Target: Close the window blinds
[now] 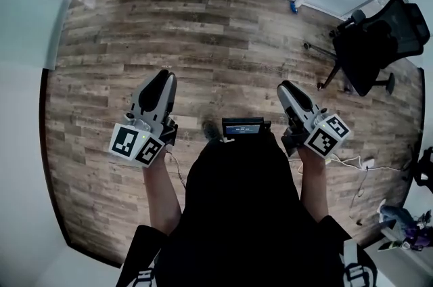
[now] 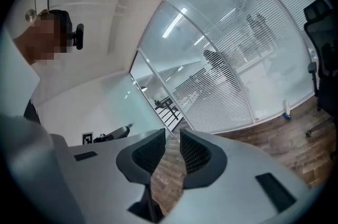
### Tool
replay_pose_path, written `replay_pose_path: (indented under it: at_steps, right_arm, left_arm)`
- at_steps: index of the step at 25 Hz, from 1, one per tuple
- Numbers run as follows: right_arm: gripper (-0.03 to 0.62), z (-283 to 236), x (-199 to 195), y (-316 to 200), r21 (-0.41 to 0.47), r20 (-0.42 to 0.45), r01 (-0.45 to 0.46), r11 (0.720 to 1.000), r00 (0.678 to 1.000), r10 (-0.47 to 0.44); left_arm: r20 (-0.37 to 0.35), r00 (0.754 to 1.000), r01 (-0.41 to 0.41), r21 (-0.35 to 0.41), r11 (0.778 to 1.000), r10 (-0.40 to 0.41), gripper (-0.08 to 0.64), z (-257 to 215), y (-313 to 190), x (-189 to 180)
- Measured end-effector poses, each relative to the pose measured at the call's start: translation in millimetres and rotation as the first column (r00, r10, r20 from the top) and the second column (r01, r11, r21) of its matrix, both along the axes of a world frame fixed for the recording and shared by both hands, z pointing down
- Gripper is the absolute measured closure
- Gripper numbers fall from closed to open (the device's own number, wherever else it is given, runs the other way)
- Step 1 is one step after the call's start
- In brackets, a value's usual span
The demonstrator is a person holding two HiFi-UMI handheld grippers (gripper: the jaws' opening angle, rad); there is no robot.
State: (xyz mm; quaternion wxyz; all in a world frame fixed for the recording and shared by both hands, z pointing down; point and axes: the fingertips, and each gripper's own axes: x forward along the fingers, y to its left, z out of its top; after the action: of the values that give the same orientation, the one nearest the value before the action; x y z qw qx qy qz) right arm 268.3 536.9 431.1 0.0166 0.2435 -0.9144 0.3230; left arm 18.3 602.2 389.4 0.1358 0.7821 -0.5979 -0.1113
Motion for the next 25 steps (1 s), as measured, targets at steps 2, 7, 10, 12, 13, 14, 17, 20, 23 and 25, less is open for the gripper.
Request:
replay_pose_path:
  at_steps: [2,7,10,12,13,14,17,20,23,25]
  right_arm:
    - [0.522,4.4,-9.7,-17.0,-0.010,-0.002,0.008,1.000,1.000,-0.008]
    - [0.522,15.4,-26.1,-54.9,-0.027,0.025,0.035,0.999,0.999,-0.034]
    - [0.523,24.6,-36.2,-79.1,-0.033,0.052,0.057,0.998,0.997,-0.055]
    - [0.522,29.4,-45.2,-102.0,-0.036,0.065,0.080,0.996,0.995,-0.077]
    - [0.522,29.3,-49.7,-116.1,-0.033,0.070,0.094,0.995,0.993,-0.091]
    - [0.522,27.8,-54.1,-131.7,-0.028,0.075,0.107,0.994,0.992,-0.105]
    - [0.522,19.8,-69.0,-178.2,-0.005,0.091,0.143,0.990,0.986,-0.142]
    - [0.522,11.8,-80.9,-204.3,0.021,0.090,0.191,0.981,0.977,-0.192]
    - [0.522,16.0,-84.5,-224.2,0.022,0.074,0.221,0.975,0.972,-0.222]
    - [0.523,21.2,-82.2,-230.1,0.006,0.076,0.221,0.975,0.972,-0.220]
  left_arm:
    - [0.001,1.000,-0.005,-0.015,1.000,0.005,0.485,4.7,-16.7,-5.9]
    - [0.027,0.999,0.018,-0.031,0.999,-0.017,0.485,5.7,-44.4,-17.3]
    - [0.052,0.997,0.052,-0.030,0.998,-0.050,0.485,3.9,-59.1,-27.6]
    - [0.066,0.995,0.075,-0.030,0.997,-0.073,0.485,0.2,-74.5,-34.3]
    - [0.075,0.994,0.082,-0.029,0.996,-0.080,0.485,-3.6,-84.5,-36.2]
    - [0.088,0.992,0.088,-0.028,0.996,-0.086,0.485,-8.5,-96.0,-37.9]
    - [0.123,0.987,0.111,-0.017,0.994,-0.108,0.485,-24.5,-132.9,-45.3]
    - [0.132,0.983,0.130,-0.027,0.991,-0.125,0.485,-28.8,-155.6,-47.1]
    - [0.133,0.982,0.138,-0.045,0.989,-0.131,0.485,-25.4,-175.2,-45.4]
    - [0.132,0.983,0.135,-0.058,0.989,-0.126,0.485,-22.7,-184.5,-43.9]
